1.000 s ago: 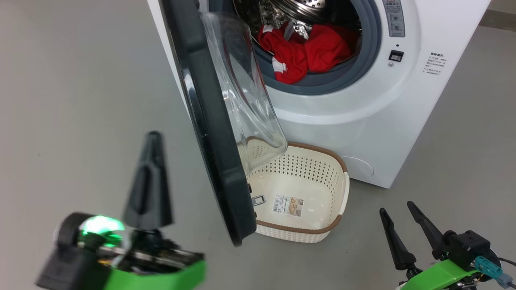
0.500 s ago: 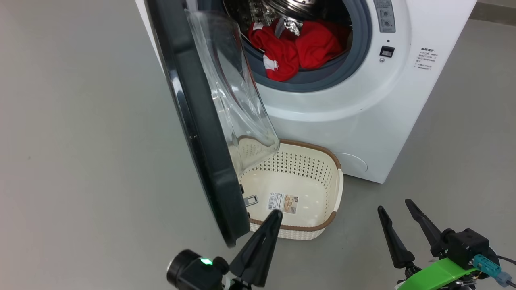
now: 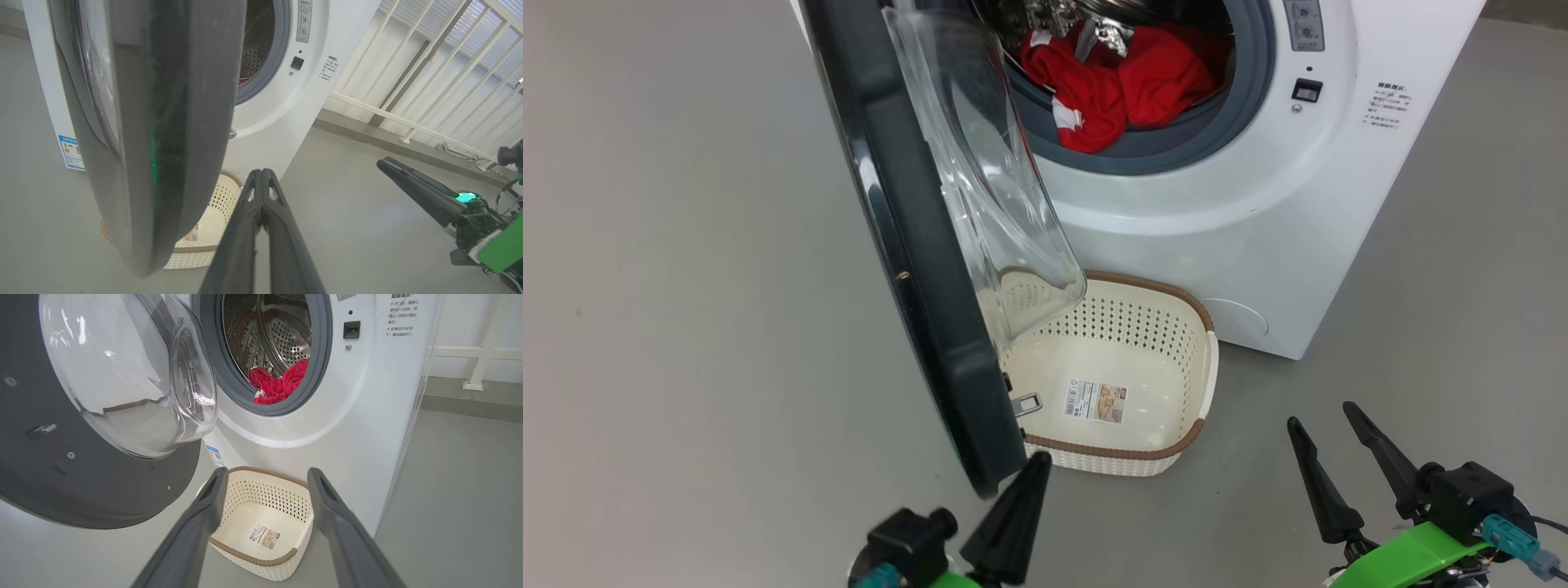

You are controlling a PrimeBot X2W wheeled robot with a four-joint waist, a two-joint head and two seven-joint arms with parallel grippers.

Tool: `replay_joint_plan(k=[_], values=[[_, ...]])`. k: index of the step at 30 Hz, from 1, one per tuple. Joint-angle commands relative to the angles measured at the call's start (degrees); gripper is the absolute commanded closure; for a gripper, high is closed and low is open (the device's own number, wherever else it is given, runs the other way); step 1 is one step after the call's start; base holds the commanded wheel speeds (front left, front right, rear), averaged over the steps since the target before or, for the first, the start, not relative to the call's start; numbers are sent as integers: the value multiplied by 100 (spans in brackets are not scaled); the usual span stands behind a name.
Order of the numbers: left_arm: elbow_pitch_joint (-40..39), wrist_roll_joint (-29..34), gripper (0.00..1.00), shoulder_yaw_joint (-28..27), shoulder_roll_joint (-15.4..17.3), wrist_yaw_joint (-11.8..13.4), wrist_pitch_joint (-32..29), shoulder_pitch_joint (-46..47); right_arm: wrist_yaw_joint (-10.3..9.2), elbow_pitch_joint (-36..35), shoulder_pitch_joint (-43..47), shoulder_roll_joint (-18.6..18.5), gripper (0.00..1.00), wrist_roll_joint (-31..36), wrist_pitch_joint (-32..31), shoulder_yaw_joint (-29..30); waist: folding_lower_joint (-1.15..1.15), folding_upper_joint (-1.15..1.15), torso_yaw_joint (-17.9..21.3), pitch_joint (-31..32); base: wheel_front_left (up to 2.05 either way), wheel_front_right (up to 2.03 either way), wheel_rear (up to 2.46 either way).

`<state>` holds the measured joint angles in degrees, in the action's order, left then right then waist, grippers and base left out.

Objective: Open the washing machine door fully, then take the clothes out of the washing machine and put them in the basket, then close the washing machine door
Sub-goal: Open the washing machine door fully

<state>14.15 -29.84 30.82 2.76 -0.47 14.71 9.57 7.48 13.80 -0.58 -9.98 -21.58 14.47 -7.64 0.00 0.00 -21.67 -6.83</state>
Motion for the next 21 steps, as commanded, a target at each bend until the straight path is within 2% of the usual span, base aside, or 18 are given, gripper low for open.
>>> replay_joint_plan(k=[1,10,21], values=[[-91,-38,100,-232,11,17,29,242,1,-162,-257,-84,0,-29,52,-112,0,0,2,-27,0,0,0],[-149,-143,100,-548,11,92,29,338,1,-177,-304,-118,0,-62,52,-117,0,0,-8,-84,0,0,0],[-531,-8,100,-1081,11,253,29,14,1,-189,-284,-108,0,-52,52,-103,0,0,-116,-100,0,0,0]])
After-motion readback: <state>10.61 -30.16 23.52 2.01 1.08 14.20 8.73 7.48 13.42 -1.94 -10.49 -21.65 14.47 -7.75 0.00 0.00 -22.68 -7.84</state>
